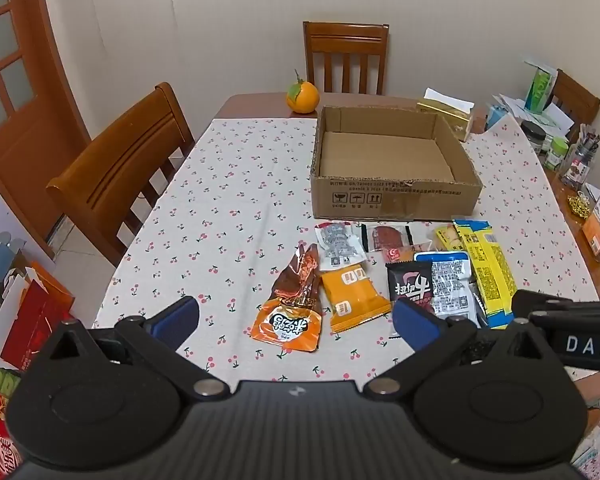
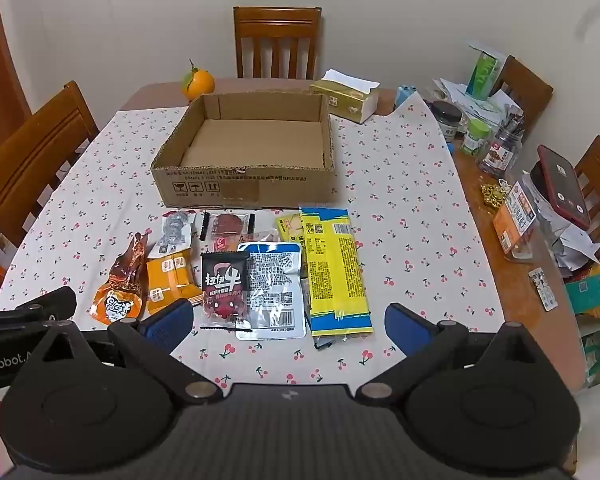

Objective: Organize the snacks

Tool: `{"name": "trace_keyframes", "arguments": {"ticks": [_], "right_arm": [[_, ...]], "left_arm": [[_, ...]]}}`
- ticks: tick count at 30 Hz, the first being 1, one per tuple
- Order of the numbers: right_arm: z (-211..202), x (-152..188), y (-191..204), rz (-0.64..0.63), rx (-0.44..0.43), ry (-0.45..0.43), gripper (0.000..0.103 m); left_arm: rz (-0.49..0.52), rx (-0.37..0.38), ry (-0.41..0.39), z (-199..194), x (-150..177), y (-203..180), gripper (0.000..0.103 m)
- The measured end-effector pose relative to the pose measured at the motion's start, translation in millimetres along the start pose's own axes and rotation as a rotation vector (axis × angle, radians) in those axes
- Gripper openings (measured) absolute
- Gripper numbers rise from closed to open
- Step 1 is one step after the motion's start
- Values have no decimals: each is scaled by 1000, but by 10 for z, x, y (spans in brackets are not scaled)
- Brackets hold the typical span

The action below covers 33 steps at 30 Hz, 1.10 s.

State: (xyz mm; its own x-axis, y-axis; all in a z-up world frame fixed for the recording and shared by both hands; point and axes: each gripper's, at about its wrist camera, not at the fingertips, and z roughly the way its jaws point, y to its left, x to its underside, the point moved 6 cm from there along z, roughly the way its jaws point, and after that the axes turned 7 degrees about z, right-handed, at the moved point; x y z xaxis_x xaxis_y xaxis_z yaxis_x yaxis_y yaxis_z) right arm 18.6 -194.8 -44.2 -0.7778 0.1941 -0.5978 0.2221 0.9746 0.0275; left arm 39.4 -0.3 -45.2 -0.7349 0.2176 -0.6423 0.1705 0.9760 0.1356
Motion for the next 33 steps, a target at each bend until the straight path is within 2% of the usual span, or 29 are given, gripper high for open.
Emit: {"name": "trace_keyframes", "arguments": {"ticks": [33], "right_arm": [[-55,-5,10,-11,2,-10,103]], "left_arm": [[-5,1,0,-29,6,10,102]]}}
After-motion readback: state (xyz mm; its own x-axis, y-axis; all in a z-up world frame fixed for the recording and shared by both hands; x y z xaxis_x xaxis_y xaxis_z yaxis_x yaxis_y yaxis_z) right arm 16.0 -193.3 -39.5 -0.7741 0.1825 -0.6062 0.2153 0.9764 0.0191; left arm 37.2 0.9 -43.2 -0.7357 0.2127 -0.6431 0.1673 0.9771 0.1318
